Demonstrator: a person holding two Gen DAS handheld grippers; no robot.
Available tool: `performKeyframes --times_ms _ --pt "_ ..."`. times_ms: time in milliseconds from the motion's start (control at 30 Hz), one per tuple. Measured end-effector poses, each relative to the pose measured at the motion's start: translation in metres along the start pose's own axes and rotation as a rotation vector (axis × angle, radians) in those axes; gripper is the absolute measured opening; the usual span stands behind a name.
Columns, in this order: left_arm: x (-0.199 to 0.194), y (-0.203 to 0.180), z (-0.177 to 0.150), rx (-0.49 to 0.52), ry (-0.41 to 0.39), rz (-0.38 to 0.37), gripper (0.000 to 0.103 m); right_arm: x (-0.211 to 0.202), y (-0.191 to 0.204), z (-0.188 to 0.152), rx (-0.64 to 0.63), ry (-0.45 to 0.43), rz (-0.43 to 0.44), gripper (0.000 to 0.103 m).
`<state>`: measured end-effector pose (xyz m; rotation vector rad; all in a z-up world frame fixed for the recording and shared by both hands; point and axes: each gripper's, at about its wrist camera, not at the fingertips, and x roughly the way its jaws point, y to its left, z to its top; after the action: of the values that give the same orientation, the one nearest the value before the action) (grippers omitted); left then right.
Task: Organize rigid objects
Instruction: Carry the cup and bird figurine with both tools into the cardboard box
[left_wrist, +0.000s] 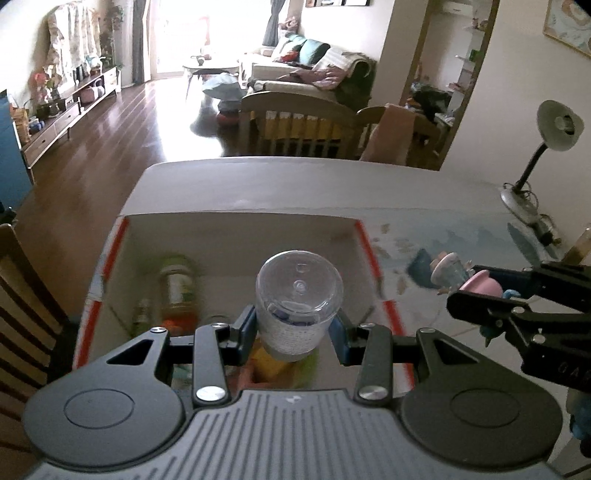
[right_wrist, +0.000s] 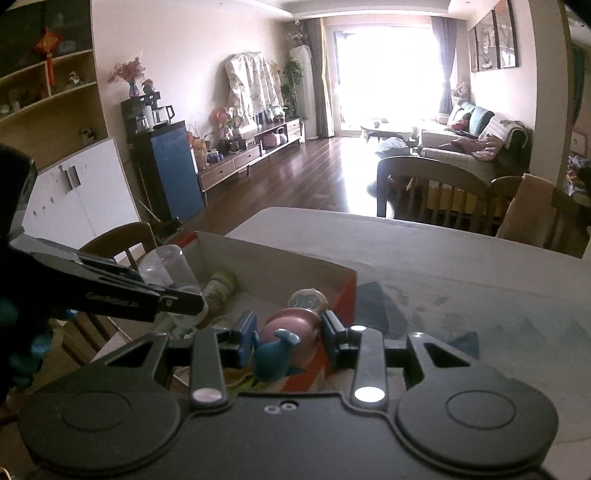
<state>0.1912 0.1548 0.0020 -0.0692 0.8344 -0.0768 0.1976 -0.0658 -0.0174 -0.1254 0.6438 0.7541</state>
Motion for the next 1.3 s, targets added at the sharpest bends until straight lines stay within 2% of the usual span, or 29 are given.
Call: performKeyframes --times_ms 400,800,967,1167,1300 --pt "0.051 0.049 0.015 0.026 0.074 0.019 0.041 0.078 0.035 0.002 -0.077 0.082 -0.059 0.037" --pt "0.114 0.058 0.024 0.075 0.149 0.010 0.041 0.145 0.051 -0.005 -0.165 0.213 -0.115 0.036" --pt "0.133 0.050 0.022 0.112 0.183 -0.020 0.041 0.153 0.056 -0.011 -0.185 0.253 -0.117 0.036" --pt "0.149 0.044 0.015 0.148 0.264 -0.037 0.041 0.152 0.061 -0.013 -0.198 0.278 -0.114 0.036" --pt "0.155 0.048 0.012 0.138 0.302 -0.051 0.041 0.151 0.061 -0.013 -0.193 0.286 -0.106 0.034"
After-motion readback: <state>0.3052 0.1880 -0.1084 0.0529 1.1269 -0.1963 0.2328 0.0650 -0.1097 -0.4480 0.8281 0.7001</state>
